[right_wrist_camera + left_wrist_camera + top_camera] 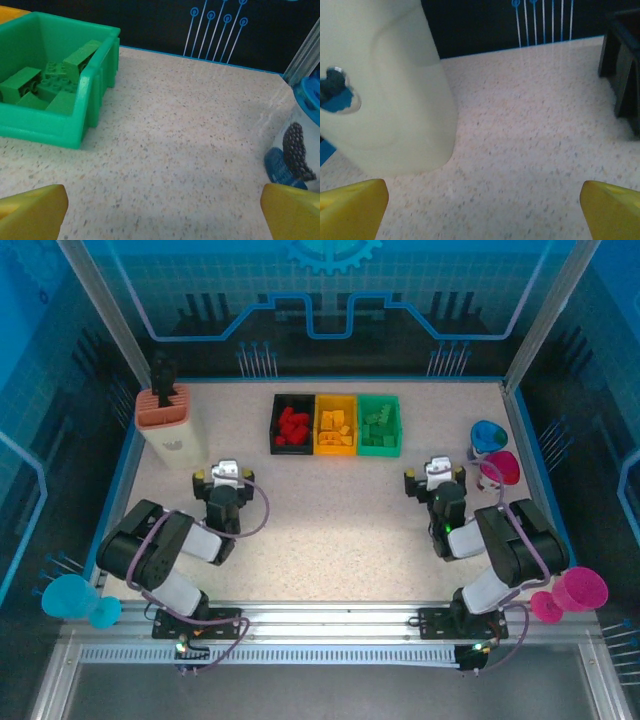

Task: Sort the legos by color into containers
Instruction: Reset both arms

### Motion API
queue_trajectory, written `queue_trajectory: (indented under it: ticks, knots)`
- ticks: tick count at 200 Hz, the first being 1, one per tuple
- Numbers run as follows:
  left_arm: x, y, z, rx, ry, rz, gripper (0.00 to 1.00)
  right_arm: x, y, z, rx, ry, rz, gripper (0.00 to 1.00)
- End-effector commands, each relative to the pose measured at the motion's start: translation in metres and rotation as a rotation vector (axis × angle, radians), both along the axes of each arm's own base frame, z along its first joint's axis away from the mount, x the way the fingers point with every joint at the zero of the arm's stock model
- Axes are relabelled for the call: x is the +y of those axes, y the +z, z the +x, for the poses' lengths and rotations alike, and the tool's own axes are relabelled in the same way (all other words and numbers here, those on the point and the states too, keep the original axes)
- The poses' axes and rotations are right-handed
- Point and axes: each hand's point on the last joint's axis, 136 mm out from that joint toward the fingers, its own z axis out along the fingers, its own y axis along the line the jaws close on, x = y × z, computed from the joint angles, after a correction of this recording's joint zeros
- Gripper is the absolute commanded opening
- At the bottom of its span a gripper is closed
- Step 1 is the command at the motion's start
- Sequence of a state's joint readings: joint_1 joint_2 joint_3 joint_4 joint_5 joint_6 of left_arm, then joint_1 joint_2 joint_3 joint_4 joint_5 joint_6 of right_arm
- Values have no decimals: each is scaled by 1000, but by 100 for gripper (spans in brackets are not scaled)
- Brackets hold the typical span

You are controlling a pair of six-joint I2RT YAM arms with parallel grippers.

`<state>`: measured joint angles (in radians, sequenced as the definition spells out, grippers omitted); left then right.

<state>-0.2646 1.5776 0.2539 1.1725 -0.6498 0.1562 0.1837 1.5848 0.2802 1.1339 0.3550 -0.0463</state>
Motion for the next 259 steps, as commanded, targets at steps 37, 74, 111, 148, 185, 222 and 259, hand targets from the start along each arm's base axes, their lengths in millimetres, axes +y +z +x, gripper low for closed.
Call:
queue_trajectory:
  ticks: [37, 74, 111, 148, 185, 222, 259]
  knots:
    - [14, -2, 45, 158, -78, -233, 99, -18, 4, 16, 51, -11, 102, 100]
    - [16, -1, 23, 8, -114, -252, 99, -16, 9, 9, 0, -25, 67, 100]
    - [19, 9, 7, -111, -119, -247, 99, -14, 15, -3, -69, -24, 60, 100]
    - [14, -6, 32, 58, -150, -283, 99, -20, 4, 16, 52, -28, 99, 100]
    - [14, -7, 32, 61, -150, -282, 99, -19, 5, 16, 51, -28, 89, 100]
    - [13, -6, 33, 62, -159, -281, 99, -14, 5, 17, 54, -16, 70, 100]
    - [8, -7, 33, 73, -184, -280, 99, -14, 5, 17, 54, -15, 69, 100]
